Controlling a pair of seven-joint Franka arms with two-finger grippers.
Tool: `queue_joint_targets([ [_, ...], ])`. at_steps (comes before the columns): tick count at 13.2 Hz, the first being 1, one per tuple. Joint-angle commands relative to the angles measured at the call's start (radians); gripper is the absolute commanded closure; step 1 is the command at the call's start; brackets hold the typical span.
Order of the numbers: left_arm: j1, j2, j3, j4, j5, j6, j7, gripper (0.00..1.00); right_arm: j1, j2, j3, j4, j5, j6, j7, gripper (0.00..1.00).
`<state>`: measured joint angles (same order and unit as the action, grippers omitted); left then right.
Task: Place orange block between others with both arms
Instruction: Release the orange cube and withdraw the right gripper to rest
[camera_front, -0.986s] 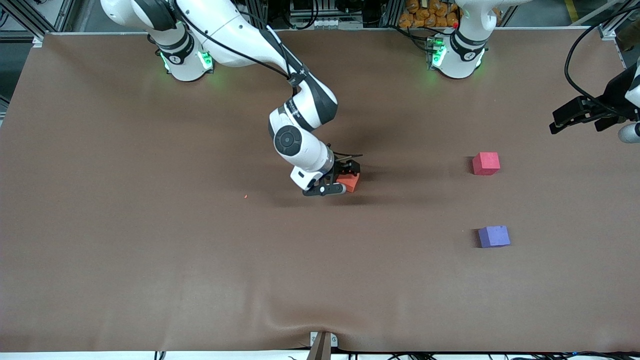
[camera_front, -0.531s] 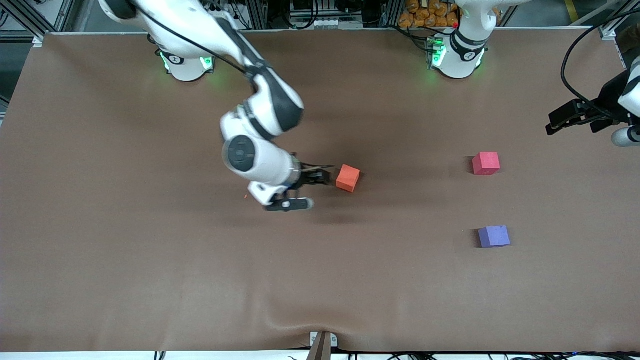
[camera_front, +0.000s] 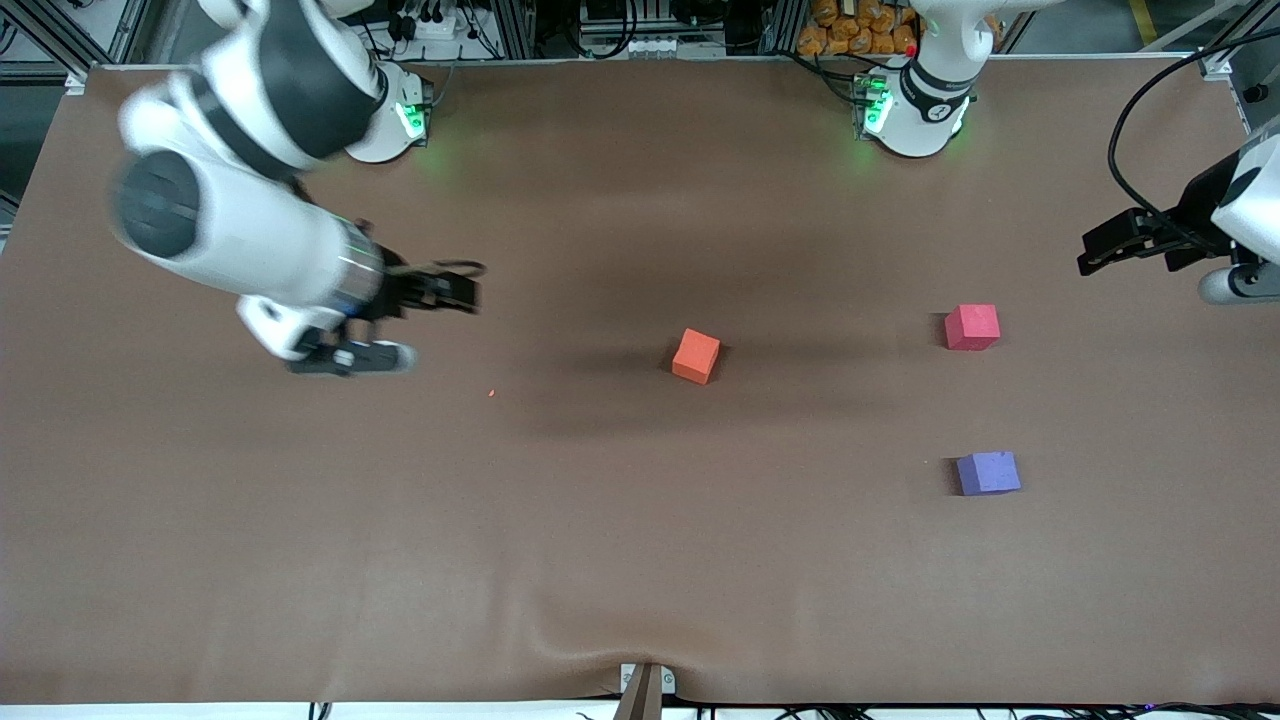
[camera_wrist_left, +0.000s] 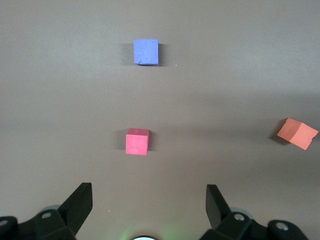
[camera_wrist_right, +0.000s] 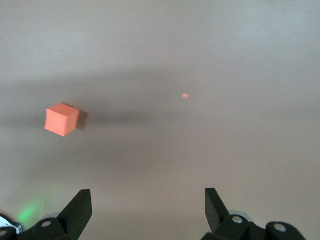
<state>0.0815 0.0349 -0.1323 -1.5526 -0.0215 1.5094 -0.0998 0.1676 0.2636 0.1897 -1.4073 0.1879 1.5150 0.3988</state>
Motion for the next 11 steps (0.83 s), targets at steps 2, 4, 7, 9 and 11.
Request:
queue_joint_targets([
  [2,0.000,0.014,-0.004,0.003,-0.012,0.014,0.023,0.00,-0.109,-0.099,0.031,0.022,-0.142,-0.140,-0.058,0.00],
  [4,-0.003,0.019,-0.004,0.006,-0.012,0.026,0.023,0.00,-0.158,-0.136,0.021,0.024,-0.154,-0.196,-0.200,0.00],
  [7,-0.019,0.020,-0.007,-0.001,-0.011,0.022,0.023,0.00,-0.171,-0.164,-0.115,0.024,-0.151,-0.216,-0.397,0.00],
  [9,-0.019,0.014,-0.019,-0.021,-0.011,0.021,0.023,0.00,-0.165,-0.170,-0.195,0.024,-0.153,-0.216,-0.521,0.00],
  [11,-0.019,0.011,-0.026,-0.037,-0.009,0.021,0.022,0.00,-0.163,-0.170,-0.223,0.022,-0.153,-0.216,-0.546,0.00],
])
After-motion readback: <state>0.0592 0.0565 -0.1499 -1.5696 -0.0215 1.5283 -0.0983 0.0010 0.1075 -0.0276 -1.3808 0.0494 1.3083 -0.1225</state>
